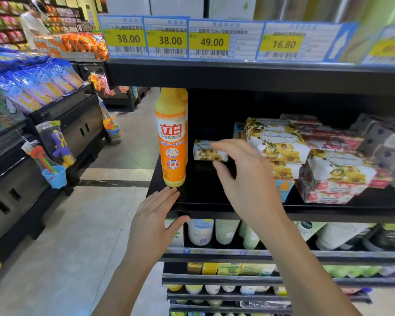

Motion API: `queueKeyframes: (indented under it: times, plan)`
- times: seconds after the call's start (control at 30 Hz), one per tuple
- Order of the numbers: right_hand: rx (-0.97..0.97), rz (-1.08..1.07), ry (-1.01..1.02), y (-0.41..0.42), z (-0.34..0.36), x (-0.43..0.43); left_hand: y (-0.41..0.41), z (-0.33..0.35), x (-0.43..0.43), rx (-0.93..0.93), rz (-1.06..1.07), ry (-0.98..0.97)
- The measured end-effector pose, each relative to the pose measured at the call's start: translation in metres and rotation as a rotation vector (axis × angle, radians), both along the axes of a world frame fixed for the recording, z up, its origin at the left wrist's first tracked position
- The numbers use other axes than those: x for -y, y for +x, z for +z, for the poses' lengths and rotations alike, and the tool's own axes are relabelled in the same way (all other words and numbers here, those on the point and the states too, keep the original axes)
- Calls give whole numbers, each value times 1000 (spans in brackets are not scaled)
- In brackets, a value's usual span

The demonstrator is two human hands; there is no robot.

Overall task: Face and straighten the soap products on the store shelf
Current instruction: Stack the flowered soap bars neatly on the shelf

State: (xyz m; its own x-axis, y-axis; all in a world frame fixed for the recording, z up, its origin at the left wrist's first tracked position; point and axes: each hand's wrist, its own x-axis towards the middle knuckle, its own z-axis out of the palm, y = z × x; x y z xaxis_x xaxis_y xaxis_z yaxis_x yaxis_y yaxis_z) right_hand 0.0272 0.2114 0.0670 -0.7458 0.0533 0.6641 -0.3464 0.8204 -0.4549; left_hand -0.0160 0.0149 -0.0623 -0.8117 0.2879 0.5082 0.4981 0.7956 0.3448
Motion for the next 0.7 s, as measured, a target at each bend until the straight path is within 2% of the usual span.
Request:
queueKeyframes:
  times: [0.17, 0.33, 0.47, 0.7]
  plan:
    - [-105, -82, 46, 20, 26, -46, 2, 0, 0, 42, 12, 21]
    - [110, -249, 38, 19, 34, -90, 6, 2, -4, 19, 47, 6]
    - [270, -272, 25, 21, 34, -105, 6, 2, -4, 50, 44, 6]
    - [312, -265, -54, 18, 27, -113, 10, 2, -7, 101, 78, 3]
